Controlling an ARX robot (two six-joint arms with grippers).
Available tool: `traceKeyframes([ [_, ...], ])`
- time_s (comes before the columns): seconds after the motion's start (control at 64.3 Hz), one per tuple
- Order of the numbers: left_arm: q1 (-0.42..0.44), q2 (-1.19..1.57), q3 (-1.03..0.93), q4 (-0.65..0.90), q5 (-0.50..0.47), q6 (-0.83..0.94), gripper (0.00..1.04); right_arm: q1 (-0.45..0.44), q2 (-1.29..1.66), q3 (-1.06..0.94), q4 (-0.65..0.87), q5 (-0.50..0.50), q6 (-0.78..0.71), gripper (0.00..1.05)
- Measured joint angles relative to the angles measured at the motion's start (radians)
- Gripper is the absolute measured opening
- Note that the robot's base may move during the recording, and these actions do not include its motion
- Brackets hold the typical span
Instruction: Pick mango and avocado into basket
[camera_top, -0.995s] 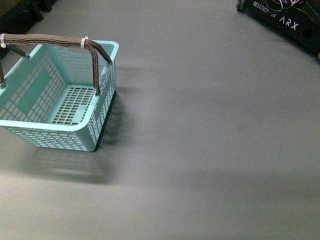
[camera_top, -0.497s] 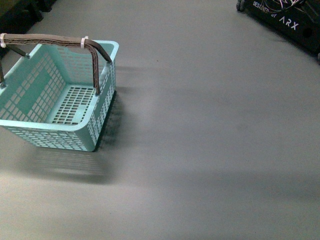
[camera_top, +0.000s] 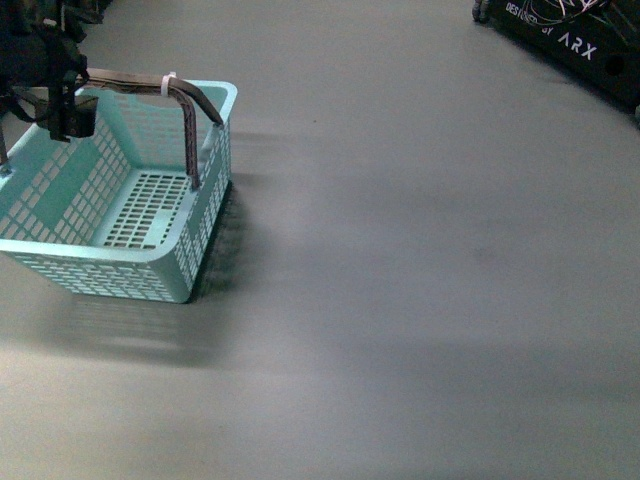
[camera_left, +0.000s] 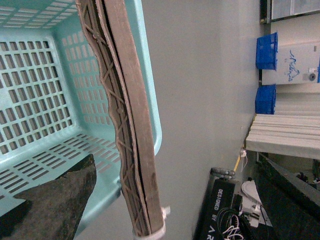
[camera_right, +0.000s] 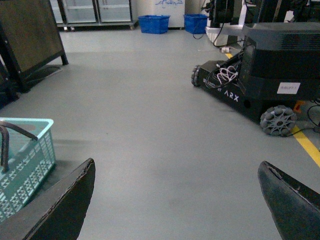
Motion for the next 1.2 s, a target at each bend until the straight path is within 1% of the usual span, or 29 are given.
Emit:
traceKeyframes([
  [0.14,-0.006,0.116,0.143,-0.035,0.004,-0.009,0.96,0.000,0.000,0.000,0.000,0.000,0.000,0.96],
  [0.373,0.005,0.242,0.318,-0.080,-0.010,-0.021,0.96,0.000,0.000,0.000,0.000,0.000,0.000,0.96],
  [0.544,0.010,0.329,0.459,-0.150,-0.020,-0.028,0.96,0.000,0.000,0.000,0.000,0.000,0.000,0.96],
  [0.653,0.007,0.374,0.540,-0.207,-0.028,-0.032,0.77,0.000,0.000,0.000,0.000,0.000,0.000,0.96],
  [0.715,0.004,0.392,0.562,-0.220,-0.029,-0.035,0.66,0.000,0.000,0.000,0.000,0.000,0.000,0.96],
  [0.746,0.002,0.396,0.566,-0.222,-0.029,-0.037,0.62,0.000,0.000,0.000,0.000,0.000,0.000,0.96],
  [0.777,0.001,0.399,0.571,-0.222,-0.030,-0.061,0.56,0.000,0.000,0.000,0.000,0.000,0.000,0.96],
  [0.793,0.000,0.399,0.571,-0.222,-0.033,-0.065,0.51,0.000,0.000,0.000,0.000,0.000,0.000,0.96],
  [0.839,-0.003,0.395,0.570,-0.214,-0.037,-0.078,0.41,0.000,0.000,0.000,0.000,0.000,0.000,0.96],
  [0.933,-0.004,0.372,0.541,-0.200,-0.035,-0.092,0.27,0.000,0.000,0.000,0.000,0.000,0.000,0.96],
  [0.979,-0.006,0.344,0.497,-0.185,-0.034,-0.103,0.17,0.000,0.000,0.000,0.000,0.000,0.000,0.96],
  [1.01,-0.006,0.328,0.472,-0.183,-0.032,-0.119,0.14,0.000,0.000,0.000,0.000,0.000,0.000,0.96],
  [1.135,-0.008,0.265,0.365,-0.164,-0.026,-0.126,0.14,0.000,0.000,0.000,0.000,0.000,0.000,0.96],
  [1.197,-0.008,0.212,0.282,-0.146,-0.025,-0.126,0.14,0.000,0.000,0.000,0.000,0.000,0.000,0.96],
])
